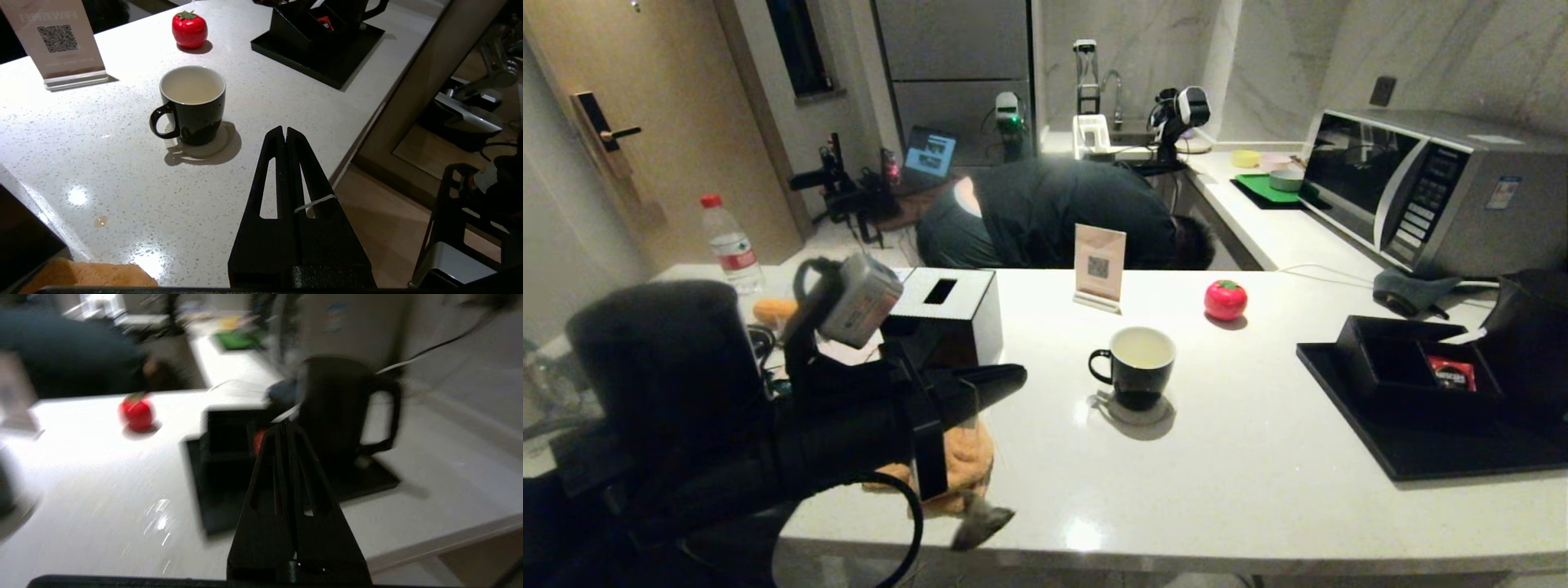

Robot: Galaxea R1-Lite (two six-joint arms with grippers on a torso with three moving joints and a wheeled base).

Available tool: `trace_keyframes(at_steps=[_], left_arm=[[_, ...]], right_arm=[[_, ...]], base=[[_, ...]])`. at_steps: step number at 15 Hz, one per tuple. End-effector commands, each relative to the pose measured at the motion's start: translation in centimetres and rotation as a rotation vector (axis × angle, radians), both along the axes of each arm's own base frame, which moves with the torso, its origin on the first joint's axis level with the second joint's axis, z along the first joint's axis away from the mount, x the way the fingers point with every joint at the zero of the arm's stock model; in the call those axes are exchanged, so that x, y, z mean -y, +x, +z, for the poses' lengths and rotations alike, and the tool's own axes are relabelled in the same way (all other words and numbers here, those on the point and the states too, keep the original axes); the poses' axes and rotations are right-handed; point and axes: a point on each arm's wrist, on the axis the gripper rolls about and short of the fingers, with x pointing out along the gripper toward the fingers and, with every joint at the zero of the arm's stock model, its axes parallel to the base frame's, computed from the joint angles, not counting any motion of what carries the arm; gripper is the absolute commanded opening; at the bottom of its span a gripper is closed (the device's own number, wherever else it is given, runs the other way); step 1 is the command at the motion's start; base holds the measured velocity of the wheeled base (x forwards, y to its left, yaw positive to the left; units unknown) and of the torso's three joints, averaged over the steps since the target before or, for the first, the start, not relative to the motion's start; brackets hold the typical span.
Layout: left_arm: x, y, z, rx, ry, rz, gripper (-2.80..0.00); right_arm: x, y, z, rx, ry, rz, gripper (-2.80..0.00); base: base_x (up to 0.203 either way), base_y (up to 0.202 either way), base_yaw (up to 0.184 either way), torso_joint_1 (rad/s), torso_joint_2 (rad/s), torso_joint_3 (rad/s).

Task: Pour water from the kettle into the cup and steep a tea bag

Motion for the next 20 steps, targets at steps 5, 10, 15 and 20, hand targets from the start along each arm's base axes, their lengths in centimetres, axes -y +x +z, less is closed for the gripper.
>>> trace_keyframes(at_steps=[5, 10, 15, 20], left_arm=[[-1.1, 0.5, 0.1, 0.004, -0.005, 0.049, -2.80], [-1.3, 0.8, -0.5, -0.020, 0.007, 0.061, -2.80], [-1.2, 0.9, -0.4, -0.013, 0.004, 0.062, -2.80], [-0.5, 2.0, 0.6, 0.018, -0.016, 0.062, -2.80]], right_arm=[[-0.6, -2.1, -3.4, -0.124, -0.024, 0.267, -2.80], [-0.7, -4.8, -7.3, -0.279, -0.029, 0.326, -2.80], [-0.7, -6.0, -8.2, -0.212, 0.017, 0.325, -2.80], [-0.7, -6.4, -8.3, -0.151, 0.007, 0.325, -2.80]], base=[[0.000, 0.000, 0.000, 0.000, 0.00, 0.000], [0.000, 0.000, 0.000, 0.000, 0.00, 0.000], [0.000, 0.000, 0.000, 0.000, 0.00, 0.000], [0.000, 0.000, 0.000, 0.000, 0.00, 0.000]])
